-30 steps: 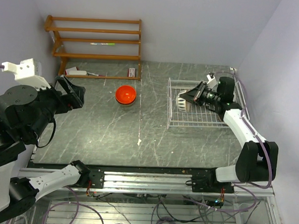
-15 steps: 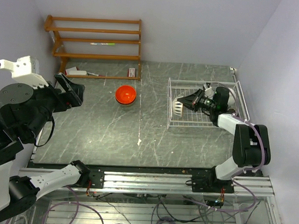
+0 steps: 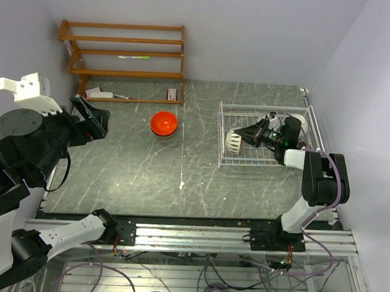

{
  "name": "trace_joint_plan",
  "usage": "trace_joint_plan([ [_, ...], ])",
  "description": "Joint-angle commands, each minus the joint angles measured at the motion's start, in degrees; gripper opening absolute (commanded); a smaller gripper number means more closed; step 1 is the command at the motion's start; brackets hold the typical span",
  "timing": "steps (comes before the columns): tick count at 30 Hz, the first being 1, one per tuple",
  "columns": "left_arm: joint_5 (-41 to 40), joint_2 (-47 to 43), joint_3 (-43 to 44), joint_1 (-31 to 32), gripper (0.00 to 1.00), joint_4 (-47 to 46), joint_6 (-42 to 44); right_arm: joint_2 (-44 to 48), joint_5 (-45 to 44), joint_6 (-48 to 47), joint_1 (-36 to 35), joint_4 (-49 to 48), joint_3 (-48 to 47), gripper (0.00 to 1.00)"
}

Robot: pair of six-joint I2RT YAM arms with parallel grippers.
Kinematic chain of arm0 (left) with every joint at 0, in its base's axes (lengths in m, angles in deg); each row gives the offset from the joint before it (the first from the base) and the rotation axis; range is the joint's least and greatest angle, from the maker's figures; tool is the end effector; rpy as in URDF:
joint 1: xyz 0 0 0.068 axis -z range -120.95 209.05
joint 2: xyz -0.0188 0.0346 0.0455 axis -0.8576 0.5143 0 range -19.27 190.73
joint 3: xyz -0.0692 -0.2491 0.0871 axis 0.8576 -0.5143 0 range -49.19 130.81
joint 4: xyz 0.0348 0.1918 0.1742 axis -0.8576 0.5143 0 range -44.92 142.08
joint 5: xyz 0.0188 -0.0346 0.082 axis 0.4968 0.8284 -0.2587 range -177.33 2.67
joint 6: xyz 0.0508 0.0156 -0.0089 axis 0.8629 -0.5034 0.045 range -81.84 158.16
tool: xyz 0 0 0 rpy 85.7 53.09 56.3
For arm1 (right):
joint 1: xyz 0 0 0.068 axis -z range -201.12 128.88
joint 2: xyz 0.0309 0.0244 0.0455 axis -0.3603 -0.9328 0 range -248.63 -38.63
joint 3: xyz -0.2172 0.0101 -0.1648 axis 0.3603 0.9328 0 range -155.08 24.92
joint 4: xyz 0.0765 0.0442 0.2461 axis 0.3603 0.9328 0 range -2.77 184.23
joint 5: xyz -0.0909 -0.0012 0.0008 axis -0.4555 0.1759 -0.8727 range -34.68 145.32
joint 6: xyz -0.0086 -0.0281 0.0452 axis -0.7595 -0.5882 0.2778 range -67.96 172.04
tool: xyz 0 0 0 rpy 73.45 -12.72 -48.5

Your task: Load the bowls into the dish rack

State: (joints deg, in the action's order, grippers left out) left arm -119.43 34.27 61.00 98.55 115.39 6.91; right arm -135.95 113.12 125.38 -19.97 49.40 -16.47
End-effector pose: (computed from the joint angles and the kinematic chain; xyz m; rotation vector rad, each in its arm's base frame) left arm 0.0498 -0.0165 0.5389 -0.2680 1.7680 -0.3847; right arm 0.3296 0.0235 0.1771 0.5724 2.0740 1.7445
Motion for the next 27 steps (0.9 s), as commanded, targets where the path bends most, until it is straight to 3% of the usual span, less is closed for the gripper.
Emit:
trace_joint_plan([
  [1,-0.4,0.5,0.7,0.4,1.00,-0.1,0.3,-1.9,1.7,-5.6,2.2,8.2,0.0,0.02],
  [13,0.4,3.0,1.7,0.5,0.99,-0.8,1.3,-4.7,2.2,-15.9,7.8,22.5,-0.4,0.08],
  [27,1.8,3.9,0.4,0.5,0.99,-2.8,1.8,-3.5,-2.9,-30.1,12.1,41.4,-8.2,0.29],
])
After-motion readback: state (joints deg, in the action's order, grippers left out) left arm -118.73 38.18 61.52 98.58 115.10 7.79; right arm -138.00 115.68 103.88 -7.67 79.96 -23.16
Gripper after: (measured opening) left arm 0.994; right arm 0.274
